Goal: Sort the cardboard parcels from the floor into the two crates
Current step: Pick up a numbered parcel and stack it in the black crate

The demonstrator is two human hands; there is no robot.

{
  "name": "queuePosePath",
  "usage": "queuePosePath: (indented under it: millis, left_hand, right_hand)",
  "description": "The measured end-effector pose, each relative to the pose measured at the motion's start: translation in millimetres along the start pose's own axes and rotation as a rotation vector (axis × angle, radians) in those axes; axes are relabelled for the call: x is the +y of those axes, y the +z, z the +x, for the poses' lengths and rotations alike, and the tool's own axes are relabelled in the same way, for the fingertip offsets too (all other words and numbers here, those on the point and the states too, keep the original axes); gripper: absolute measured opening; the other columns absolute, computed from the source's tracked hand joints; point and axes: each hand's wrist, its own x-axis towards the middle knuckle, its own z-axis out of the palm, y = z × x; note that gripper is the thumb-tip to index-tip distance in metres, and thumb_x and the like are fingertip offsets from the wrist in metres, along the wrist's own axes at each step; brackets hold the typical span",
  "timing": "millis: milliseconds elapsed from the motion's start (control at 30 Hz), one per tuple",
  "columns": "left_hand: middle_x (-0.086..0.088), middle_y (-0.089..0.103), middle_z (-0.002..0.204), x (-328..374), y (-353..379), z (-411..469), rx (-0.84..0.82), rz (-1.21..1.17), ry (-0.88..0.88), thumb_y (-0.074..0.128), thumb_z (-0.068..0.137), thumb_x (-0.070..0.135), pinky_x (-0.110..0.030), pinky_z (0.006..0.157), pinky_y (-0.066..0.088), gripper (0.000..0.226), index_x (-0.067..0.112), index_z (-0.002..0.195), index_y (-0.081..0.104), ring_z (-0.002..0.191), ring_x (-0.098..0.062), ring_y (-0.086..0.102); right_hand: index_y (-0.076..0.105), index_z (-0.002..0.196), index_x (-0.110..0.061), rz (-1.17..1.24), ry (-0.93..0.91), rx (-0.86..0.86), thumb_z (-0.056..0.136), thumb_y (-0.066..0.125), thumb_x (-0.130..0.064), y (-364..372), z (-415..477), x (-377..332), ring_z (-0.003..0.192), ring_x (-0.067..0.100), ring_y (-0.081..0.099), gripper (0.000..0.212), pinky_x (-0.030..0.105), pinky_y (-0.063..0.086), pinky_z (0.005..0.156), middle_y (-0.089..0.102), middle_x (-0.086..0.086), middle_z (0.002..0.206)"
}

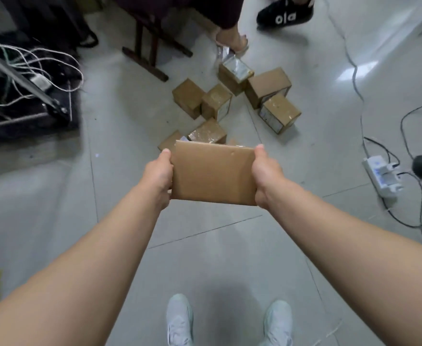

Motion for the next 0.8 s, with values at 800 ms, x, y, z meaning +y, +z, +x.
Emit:
queuePosePath:
  millis: [800]
  left_hand:
    - [0.0, 0.057, 0.074, 200.2, -242.0, -415.1, -0.133, -0.387, 0.425, 0.049, 0.086, 0.042, -0.039, 0.081, 0.049, 0.027, 0.019, 0.075, 0.057, 0.08, -0.021, 0.053]
  right_hand:
    - [0.071, 0.059, -0.019, 0.224, -0.524, -0.209, 0.054, 0.04, -0.081, -30.4, -446.7, -173.3, 0.124, 0.027, 0.049, 0.07, 0.05, 0.05, 0.092, 0.061, 0.011, 0.122]
